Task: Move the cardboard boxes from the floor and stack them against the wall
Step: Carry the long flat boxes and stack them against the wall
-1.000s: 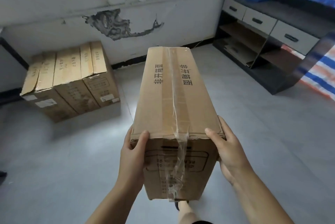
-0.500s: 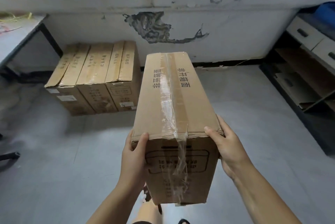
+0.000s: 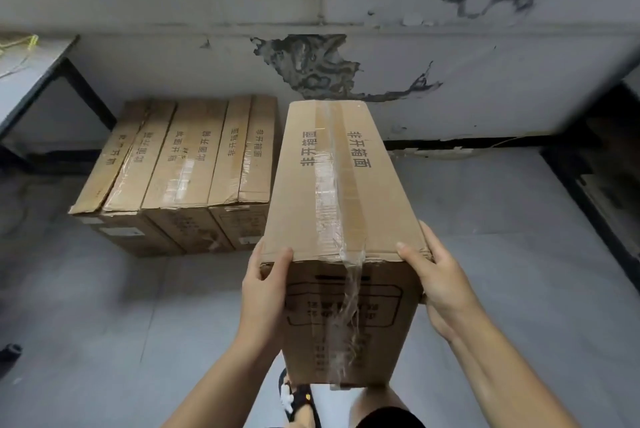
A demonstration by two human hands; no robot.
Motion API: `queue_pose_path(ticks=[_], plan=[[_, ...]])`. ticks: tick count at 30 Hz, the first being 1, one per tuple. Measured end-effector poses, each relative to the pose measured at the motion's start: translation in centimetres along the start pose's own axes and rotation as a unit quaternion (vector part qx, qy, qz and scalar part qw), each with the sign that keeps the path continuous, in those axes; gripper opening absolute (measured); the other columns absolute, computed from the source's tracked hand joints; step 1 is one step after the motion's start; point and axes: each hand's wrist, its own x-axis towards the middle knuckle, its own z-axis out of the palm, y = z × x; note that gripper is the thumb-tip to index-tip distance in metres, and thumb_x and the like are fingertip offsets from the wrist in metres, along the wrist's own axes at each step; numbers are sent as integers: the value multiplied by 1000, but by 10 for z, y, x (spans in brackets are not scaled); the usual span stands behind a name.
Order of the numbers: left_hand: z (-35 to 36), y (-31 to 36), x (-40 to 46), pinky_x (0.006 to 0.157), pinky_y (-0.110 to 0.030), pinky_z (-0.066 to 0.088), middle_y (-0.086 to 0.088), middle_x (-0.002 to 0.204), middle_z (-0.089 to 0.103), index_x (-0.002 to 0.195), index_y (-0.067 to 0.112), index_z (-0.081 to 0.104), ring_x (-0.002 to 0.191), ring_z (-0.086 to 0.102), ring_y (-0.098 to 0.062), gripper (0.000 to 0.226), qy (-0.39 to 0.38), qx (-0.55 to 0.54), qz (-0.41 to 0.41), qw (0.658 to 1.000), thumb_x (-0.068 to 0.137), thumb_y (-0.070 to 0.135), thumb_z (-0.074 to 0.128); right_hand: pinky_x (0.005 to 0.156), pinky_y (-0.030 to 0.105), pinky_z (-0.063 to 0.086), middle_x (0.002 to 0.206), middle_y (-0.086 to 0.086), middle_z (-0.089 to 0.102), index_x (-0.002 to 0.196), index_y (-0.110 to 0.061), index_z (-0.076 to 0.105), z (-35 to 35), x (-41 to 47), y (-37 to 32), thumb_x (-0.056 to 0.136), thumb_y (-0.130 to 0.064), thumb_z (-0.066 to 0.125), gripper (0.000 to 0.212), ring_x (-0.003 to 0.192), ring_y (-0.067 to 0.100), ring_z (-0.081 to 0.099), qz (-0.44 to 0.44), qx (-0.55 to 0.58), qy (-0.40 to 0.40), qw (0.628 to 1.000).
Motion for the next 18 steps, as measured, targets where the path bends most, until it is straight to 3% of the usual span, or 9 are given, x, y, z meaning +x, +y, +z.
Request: queue_pose_path(ticks=[4, 9, 14, 16, 18], plan=[[26, 23, 66, 46, -14, 44, 25, 62, 63, 128, -2, 48, 51, 56, 7, 42, 9, 5, 4, 1000, 93, 21, 55, 103, 46, 44, 116, -3, 69, 129, -27, 55, 14, 77, -13, 91, -12, 59, 41, 110, 17, 63, 12, -3, -10, 1000], [66, 37, 153, 79, -29, 51, 16, 90, 72, 129, 16, 53, 90, 67, -7, 37, 26, -31, -4, 999, 92, 20, 57, 106, 42, 42, 118, -6, 67, 137, -24, 47, 25, 187, -25, 90, -12, 60, 50, 111, 14, 62, 28, -18, -26, 999], [93, 15, 244, 62, -15, 50, 9, 100, 69, 134, 24, 49, 80, 67, 0, 41, 71, -49, -22, 996, 93, 20, 56, 109, 36, 38, 124, -14, 60, 140, -27, 41, 36, 294, -9, 91, -10, 59, 55, 116, 7, 57, 44, -54, -68, 995], [97, -5, 282, 72, -22, 49, 10, 94, 67, 134, 23, 48, 79, 65, -4, 42, 88, -48, -34, 994, 93, 21, 55, 111, 35, 36, 130, -13, 56, 144, -25, 36, 42, 331, 15, 91, -11, 59, 60, 121, 7, 53, 57, -68, -73, 993], [97, -32, 319, 86, -33, 47, 11, 96, 68, 138, 24, 45, 90, 64, -10, 46, 109, -37, -47, 992, 93, 21, 56, 111, 32, 34, 134, -11, 53, 147, -23, 32, 48, 366, 47, 92, -10, 58, 62, 123, 7, 51, 76, -68, -65, 993]])
